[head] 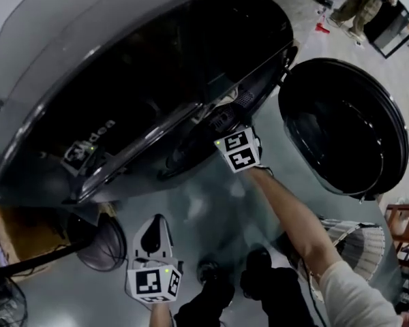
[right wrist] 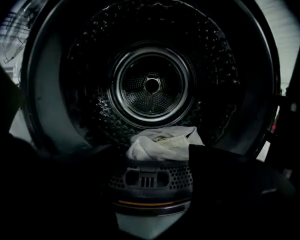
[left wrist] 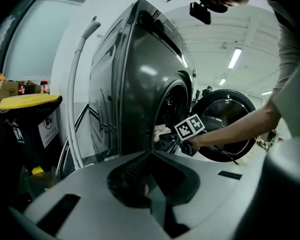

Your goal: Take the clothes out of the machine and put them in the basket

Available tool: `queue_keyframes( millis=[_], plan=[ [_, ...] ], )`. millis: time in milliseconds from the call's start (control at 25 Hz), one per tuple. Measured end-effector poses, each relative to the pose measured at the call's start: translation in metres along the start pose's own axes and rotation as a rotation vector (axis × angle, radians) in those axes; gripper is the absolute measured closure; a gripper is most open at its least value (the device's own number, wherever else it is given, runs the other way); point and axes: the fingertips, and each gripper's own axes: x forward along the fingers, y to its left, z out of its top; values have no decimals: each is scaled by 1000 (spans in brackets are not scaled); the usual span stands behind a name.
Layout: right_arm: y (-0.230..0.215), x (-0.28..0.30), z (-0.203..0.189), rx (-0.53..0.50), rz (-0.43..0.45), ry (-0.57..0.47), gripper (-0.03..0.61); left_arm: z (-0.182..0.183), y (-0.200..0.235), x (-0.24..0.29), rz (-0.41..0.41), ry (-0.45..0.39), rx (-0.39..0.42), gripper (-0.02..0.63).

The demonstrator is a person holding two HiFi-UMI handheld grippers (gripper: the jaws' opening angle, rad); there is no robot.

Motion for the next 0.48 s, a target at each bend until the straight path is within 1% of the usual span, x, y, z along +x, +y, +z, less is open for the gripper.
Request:
queue_keyframes(
  millis=[80,160,360,480],
  plan=[
    [-11,18,1,-23,-44,2,125,-6,5,-1,16,-14,5,595],
    [-18,33,1,-30,-60,4,115,-11,8,-2,34,-22,1,595],
    [-22,65,-22,11,-70,72,114,-29,12,-9,56,-19,7,595],
    [-25,72,-18,59,-102,87,119,-31,18,-13,66,-37,1,595]
  ],
)
